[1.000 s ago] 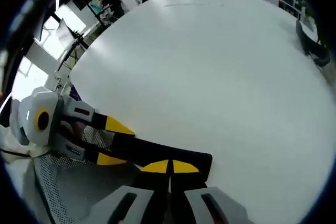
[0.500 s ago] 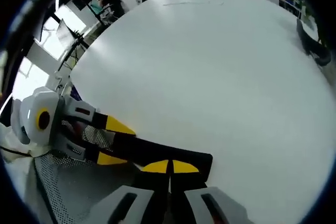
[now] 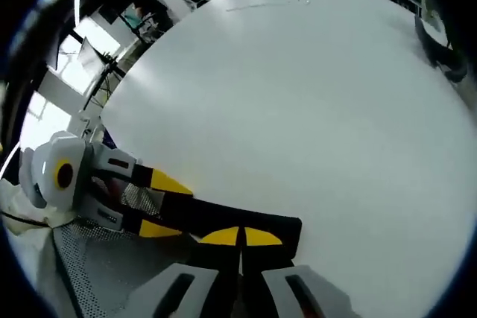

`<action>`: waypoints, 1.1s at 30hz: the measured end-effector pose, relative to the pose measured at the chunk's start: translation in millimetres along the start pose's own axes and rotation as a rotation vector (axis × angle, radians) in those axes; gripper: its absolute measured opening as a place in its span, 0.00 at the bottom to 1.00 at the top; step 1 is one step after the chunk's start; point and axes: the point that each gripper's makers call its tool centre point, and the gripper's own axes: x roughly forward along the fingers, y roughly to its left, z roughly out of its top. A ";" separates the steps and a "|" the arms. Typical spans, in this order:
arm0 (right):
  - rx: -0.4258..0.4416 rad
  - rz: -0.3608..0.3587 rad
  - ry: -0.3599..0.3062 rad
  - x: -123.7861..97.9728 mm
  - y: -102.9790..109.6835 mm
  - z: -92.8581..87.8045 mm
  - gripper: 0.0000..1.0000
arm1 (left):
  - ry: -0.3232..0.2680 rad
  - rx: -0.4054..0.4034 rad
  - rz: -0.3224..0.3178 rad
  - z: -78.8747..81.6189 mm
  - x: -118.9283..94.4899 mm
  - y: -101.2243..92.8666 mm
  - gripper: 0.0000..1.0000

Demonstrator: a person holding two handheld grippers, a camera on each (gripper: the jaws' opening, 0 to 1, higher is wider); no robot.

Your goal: Press the specified remote control buttons in sequence, fully releasing each button before pressing the next.

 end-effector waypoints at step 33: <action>0.053 0.047 -0.087 -5.4 6.6 11.4 0.00 | 0.018 0.020 0.009 -1.2 1.3 0.4 0.25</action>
